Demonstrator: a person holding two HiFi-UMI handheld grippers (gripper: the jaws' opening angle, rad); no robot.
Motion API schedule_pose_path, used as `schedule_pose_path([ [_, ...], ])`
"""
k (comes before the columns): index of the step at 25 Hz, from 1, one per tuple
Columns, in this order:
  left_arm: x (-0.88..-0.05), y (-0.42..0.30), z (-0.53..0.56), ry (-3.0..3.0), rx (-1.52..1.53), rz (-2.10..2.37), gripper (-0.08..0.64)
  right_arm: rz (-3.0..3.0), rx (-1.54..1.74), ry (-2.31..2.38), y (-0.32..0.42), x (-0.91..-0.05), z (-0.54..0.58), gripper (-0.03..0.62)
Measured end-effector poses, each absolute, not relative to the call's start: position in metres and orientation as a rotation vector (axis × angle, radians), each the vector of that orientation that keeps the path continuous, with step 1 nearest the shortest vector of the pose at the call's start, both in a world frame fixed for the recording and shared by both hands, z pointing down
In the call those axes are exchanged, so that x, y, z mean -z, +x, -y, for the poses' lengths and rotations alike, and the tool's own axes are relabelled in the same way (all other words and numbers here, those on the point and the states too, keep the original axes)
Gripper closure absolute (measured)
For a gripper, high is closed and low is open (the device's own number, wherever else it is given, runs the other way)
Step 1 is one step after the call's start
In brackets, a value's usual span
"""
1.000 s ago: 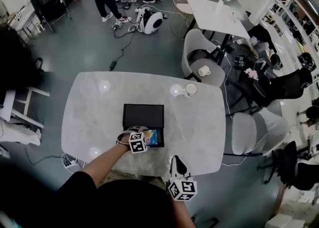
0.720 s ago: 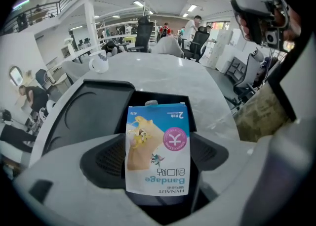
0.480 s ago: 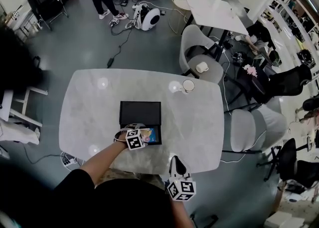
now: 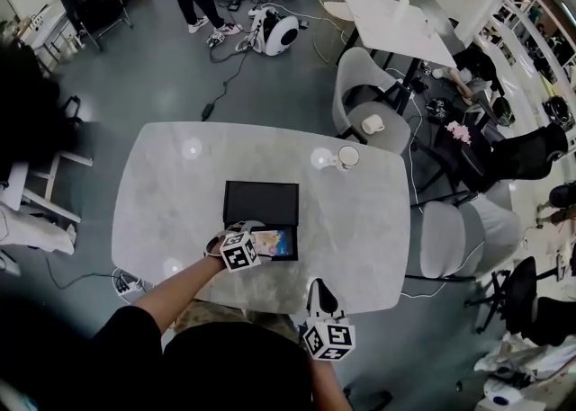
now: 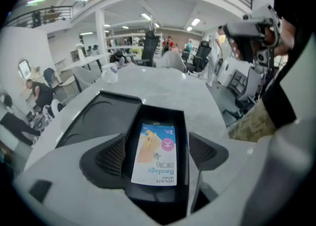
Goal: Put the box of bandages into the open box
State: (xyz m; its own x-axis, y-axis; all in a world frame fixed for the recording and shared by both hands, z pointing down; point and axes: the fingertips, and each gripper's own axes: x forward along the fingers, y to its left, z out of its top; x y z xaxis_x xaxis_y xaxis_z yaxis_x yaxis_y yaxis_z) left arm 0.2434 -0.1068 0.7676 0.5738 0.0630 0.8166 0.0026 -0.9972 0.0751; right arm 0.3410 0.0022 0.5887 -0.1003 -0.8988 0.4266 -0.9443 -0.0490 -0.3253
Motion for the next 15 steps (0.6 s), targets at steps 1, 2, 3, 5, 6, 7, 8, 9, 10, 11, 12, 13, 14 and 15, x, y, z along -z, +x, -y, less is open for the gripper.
schedule_pose_path([
  [1,-0.755,0.242,0.110,2.740,-1.330,-0.001,0.147,2.117,-0.842,2.038,0.339,-0.587,0.000,0.581],
  [2,-0.740,0.239,0.112,2.746,-1.238,0.053,0.149,2.127,-0.835,2.027,0.336,-0.585,0.003,0.580],
  [3,-0.724,0.234,0.114,2.751,-1.148,0.095,0.152,2.138,-0.826,2.016,0.333,-0.583,0.007,0.580],
  [5,-0.686,0.225,0.113,2.780,-0.978,0.128,0.184,2.160,-0.802,1.996,0.326,-0.576,0.014,0.580],
  [6,-0.666,0.220,0.111,2.804,-0.895,0.137,0.206,2.170,-0.788,1.992,0.323,-0.572,0.018,0.580],
  [7,-0.647,0.214,0.108,2.827,-0.809,0.156,0.249,2.178,-0.774,1.990,0.319,-0.567,0.021,0.580],
  [8,-0.627,0.206,0.105,2.839,-0.718,0.191,0.318,2.186,-0.758,1.988,0.313,-0.562,0.024,0.580],
  [9,-0.607,0.196,0.103,2.838,-0.623,0.242,0.372,2.196,-0.739,1.985,0.306,-0.557,0.028,0.580],
  [10,-0.589,0.185,0.103,2.826,-0.531,0.305,0.413,2.206,-0.716,1.981,0.298,-0.552,0.032,0.580],
  [11,-0.572,0.171,0.103,2.809,-0.449,0.377,0.461,2.216,-0.690,1.978,0.289,-0.546,0.036,0.580],
  [12,-0.558,0.156,0.104,2.788,-0.386,0.454,0.499,2.224,-0.665,1.974,0.279,-0.539,0.041,0.580],
  [13,-0.546,0.140,0.105,2.767,-0.338,0.532,0.517,2.233,-0.641,1.970,0.268,-0.532,0.046,0.580],
  [14,-0.536,0.124,0.106,2.745,-0.303,0.606,0.531,2.242,-0.619,1.967,0.257,-0.525,0.051,0.580],
  [15,-0.528,0.108,0.106,2.722,-0.274,0.675,0.537,2.253,-0.595,1.962,0.246,-0.517,0.055,0.580],
])
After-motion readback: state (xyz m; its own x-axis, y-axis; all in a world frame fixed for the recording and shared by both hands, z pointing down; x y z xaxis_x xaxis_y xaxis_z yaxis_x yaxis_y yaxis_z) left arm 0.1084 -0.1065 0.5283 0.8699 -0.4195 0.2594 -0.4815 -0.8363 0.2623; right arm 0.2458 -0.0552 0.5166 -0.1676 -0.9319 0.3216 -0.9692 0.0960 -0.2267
